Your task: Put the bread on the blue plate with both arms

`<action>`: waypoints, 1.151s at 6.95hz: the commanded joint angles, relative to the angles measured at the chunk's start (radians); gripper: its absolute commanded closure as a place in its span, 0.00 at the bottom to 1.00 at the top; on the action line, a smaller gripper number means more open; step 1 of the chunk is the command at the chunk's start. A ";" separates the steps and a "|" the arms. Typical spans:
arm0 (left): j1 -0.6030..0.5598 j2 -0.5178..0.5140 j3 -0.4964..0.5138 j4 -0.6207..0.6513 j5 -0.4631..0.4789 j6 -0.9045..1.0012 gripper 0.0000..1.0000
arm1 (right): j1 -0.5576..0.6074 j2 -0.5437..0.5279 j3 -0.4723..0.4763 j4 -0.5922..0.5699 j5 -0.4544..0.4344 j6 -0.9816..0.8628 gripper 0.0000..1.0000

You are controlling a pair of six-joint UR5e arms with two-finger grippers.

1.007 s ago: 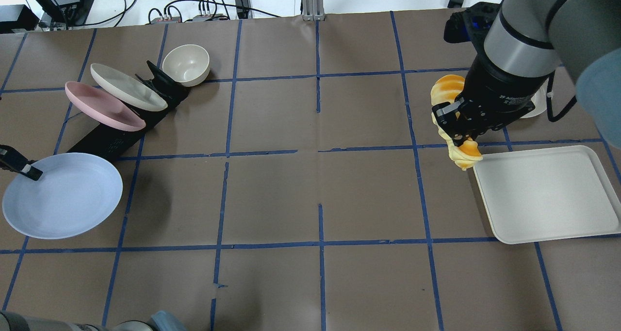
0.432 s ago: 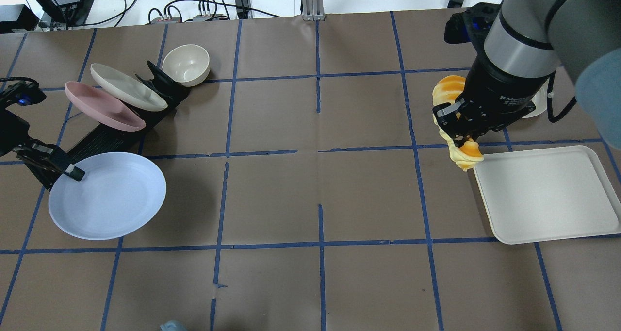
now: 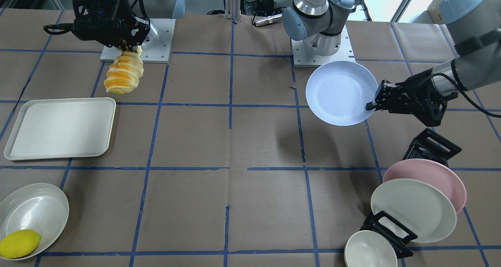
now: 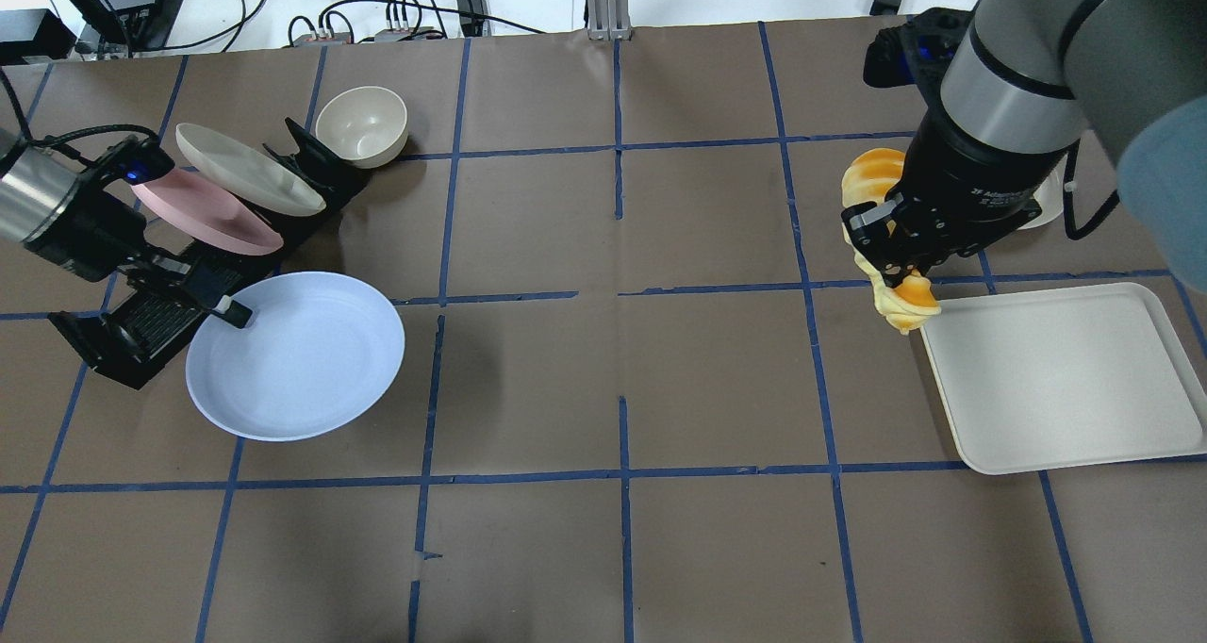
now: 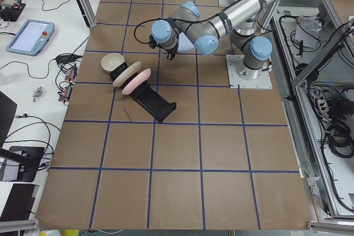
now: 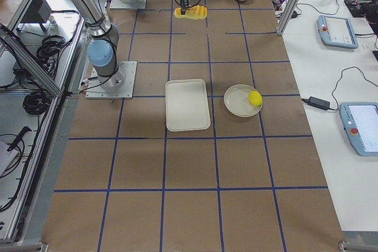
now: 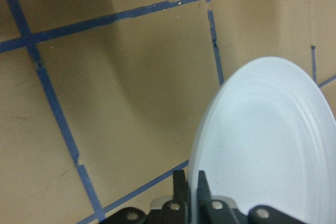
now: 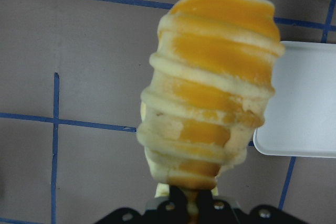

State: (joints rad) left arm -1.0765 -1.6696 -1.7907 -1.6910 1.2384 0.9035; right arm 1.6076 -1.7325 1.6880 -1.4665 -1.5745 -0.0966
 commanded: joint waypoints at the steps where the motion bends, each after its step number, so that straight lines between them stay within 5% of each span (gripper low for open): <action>1: -0.098 -0.015 -0.027 0.022 -0.124 -0.026 0.85 | 0.000 -0.001 -0.002 0.000 -0.001 0.000 0.95; 5: -0.282 -0.143 -0.070 0.301 -0.212 -0.152 0.85 | 0.000 0.001 -0.001 0.000 -0.001 0.000 0.95; 8: -0.362 -0.182 -0.072 0.376 -0.270 -0.204 0.85 | 0.000 0.002 0.001 -0.001 -0.002 -0.003 0.95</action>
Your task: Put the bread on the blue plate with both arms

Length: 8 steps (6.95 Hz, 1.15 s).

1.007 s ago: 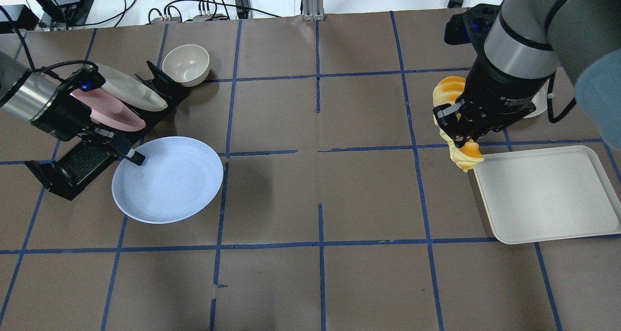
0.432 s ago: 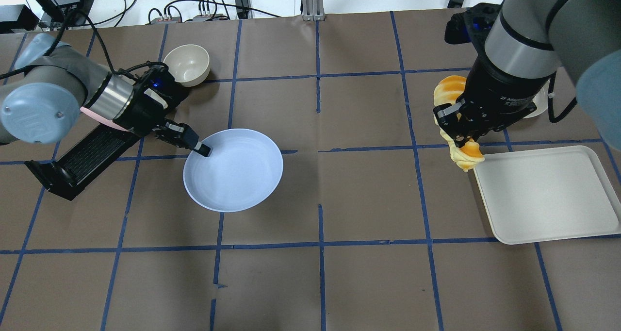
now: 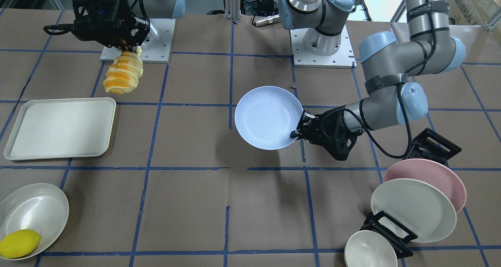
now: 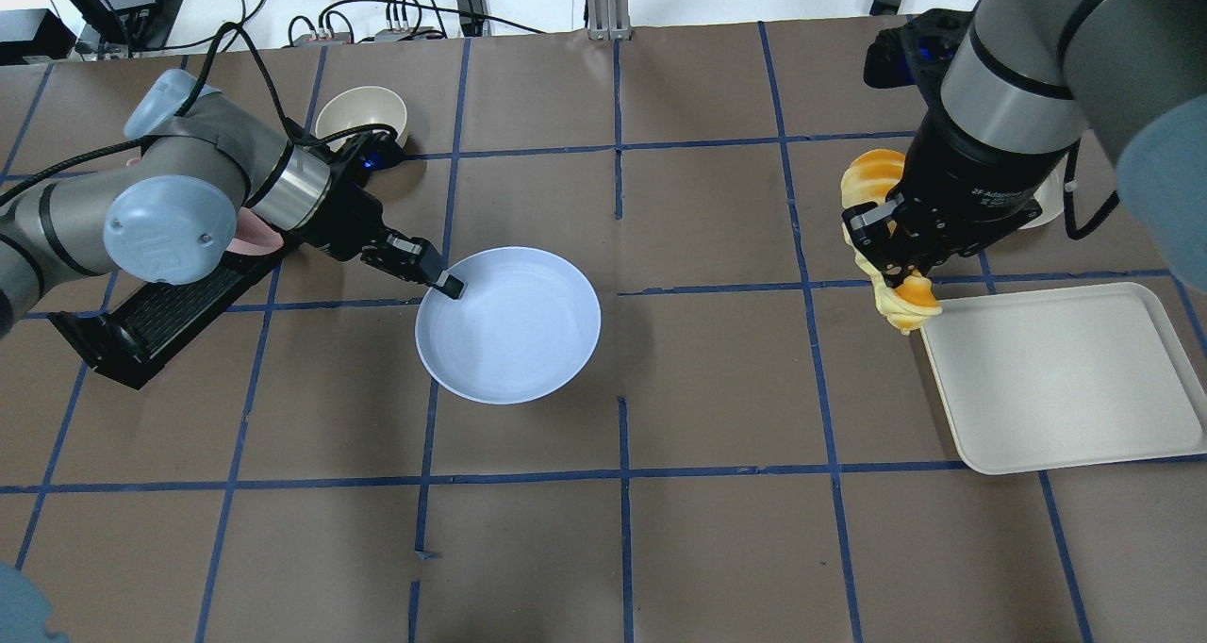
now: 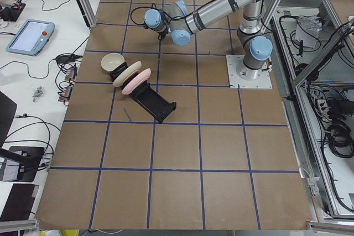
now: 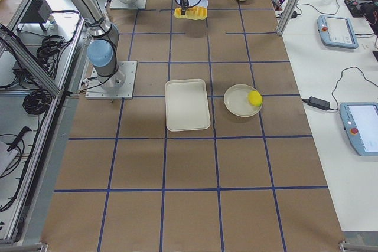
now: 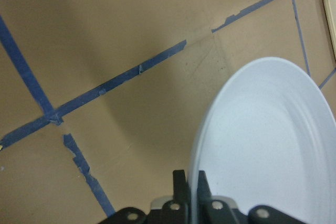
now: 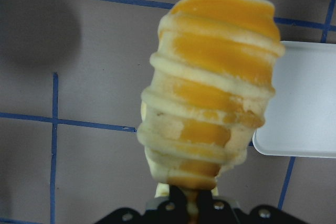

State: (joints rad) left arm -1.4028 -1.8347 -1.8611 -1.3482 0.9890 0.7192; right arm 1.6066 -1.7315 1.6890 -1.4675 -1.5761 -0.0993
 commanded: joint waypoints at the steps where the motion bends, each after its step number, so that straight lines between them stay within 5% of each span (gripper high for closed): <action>1: -0.071 -0.038 -0.003 0.105 -0.023 -0.074 0.85 | -0.001 0.001 0.003 -0.001 0.001 0.000 0.95; 6: -0.154 -0.196 -0.027 0.484 -0.020 -0.306 0.85 | -0.001 0.010 0.000 -0.010 0.001 0.000 0.95; 8: -0.191 -0.205 -0.018 0.503 -0.017 -0.369 0.85 | -0.001 0.010 0.006 -0.011 0.001 -0.002 0.95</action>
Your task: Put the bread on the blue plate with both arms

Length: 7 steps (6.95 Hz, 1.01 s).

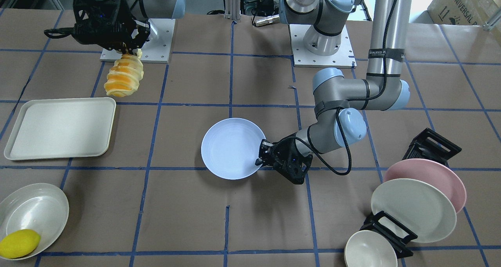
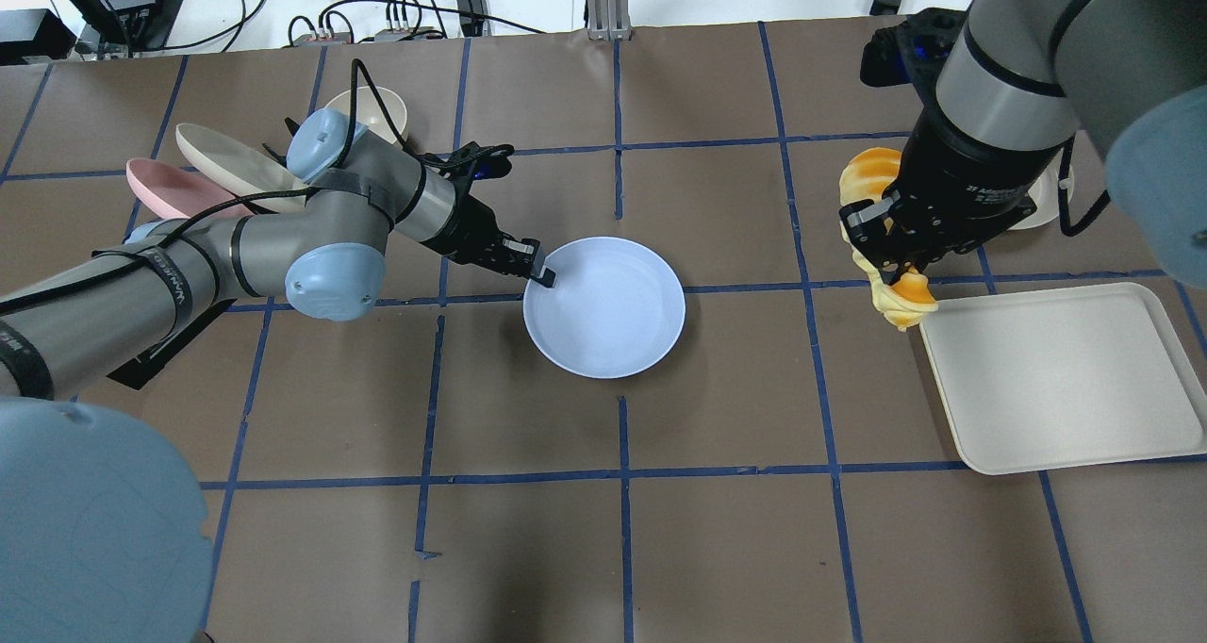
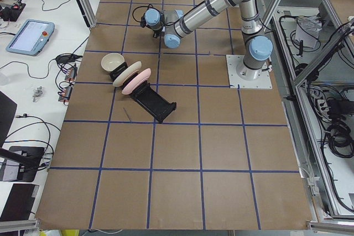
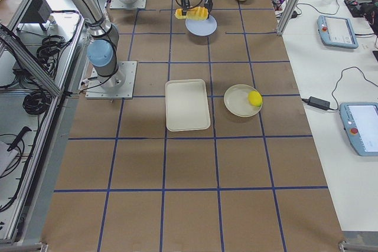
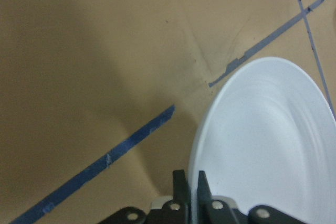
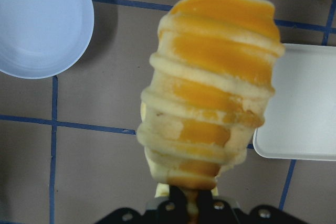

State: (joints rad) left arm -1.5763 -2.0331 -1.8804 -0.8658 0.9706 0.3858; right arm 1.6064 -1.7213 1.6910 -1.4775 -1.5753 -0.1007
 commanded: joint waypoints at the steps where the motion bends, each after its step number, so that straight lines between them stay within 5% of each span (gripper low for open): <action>1: -0.022 -0.009 -0.002 0.022 0.008 -0.039 0.76 | 0.000 0.000 0.001 -0.001 0.000 -0.001 0.95; 2: -0.024 -0.009 0.000 0.022 0.011 -0.039 0.32 | 0.000 0.002 -0.002 -0.001 0.000 -0.001 0.95; 3: -0.024 -0.009 -0.003 0.022 0.013 -0.038 0.01 | 0.000 0.000 0.004 -0.001 0.000 -0.001 0.95; 7: -0.019 0.022 0.010 0.010 0.045 -0.065 0.00 | 0.036 0.119 0.012 -0.174 0.063 0.102 0.95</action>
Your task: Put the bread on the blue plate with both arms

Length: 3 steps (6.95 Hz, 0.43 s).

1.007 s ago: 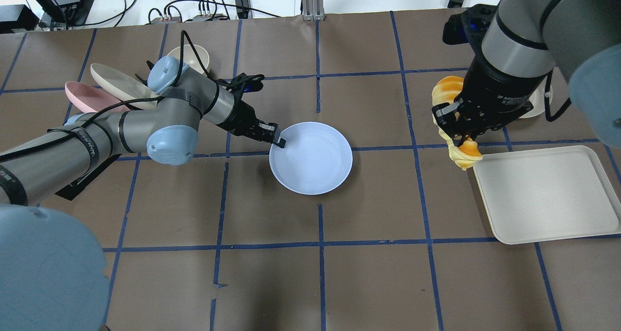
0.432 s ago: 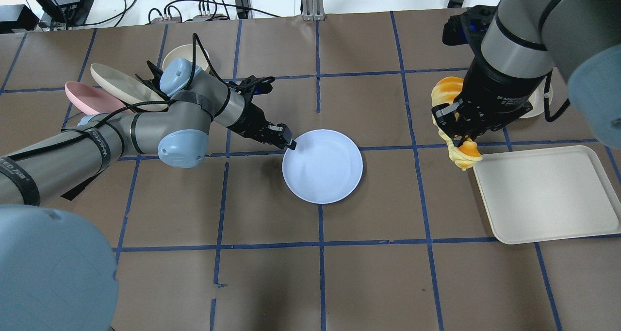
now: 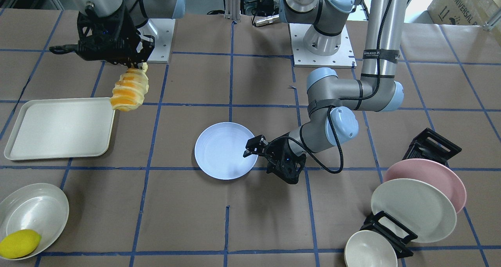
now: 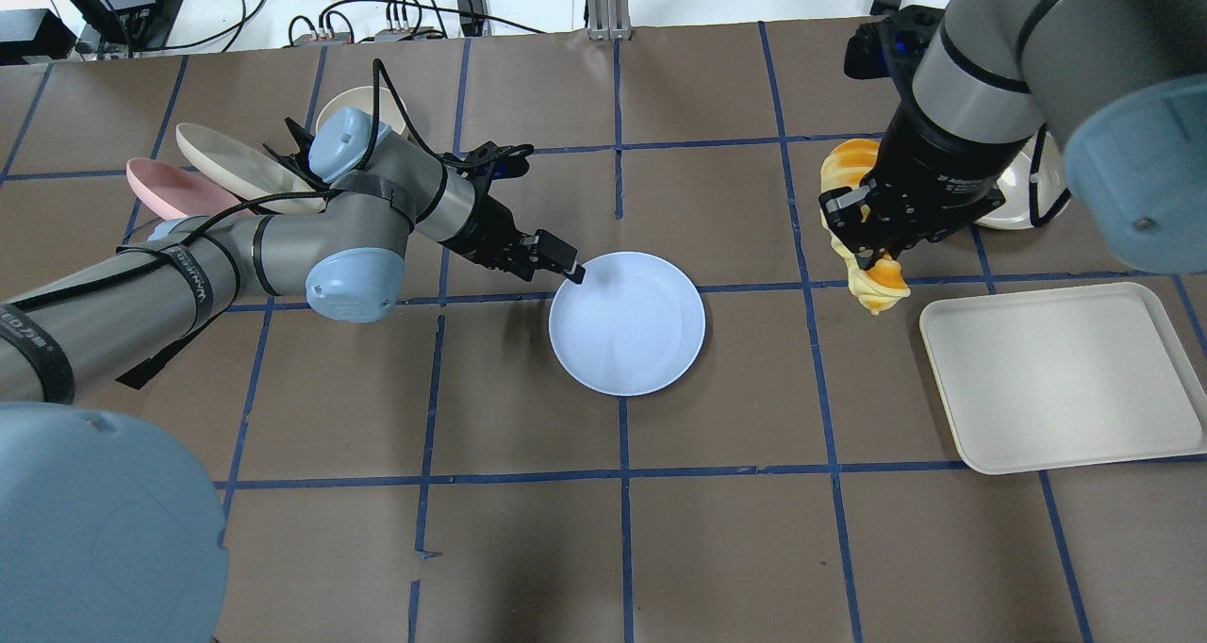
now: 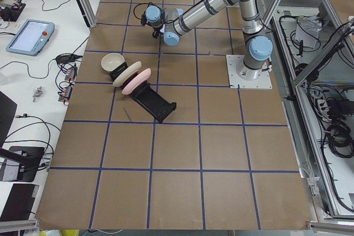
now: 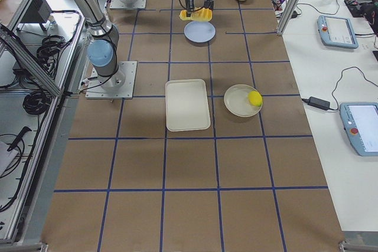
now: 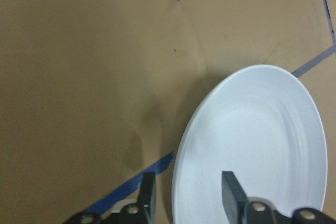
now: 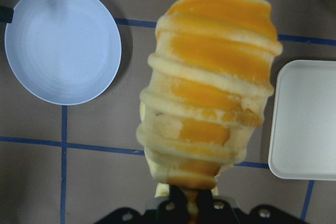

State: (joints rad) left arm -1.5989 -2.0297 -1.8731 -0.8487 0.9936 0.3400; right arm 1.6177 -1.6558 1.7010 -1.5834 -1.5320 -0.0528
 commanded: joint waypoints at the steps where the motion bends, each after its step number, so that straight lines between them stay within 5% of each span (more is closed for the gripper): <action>1: 0.020 0.034 -0.001 -0.025 0.049 -0.024 0.00 | 0.086 0.117 0.002 -0.136 0.026 0.106 0.95; 3: 0.036 0.080 0.008 -0.113 0.060 -0.026 0.00 | 0.232 0.235 0.003 -0.284 0.013 0.247 0.96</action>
State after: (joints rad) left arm -1.5717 -1.9732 -1.8700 -0.9183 1.0463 0.3164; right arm 1.7659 -1.4960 1.7036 -1.7803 -1.5112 0.1156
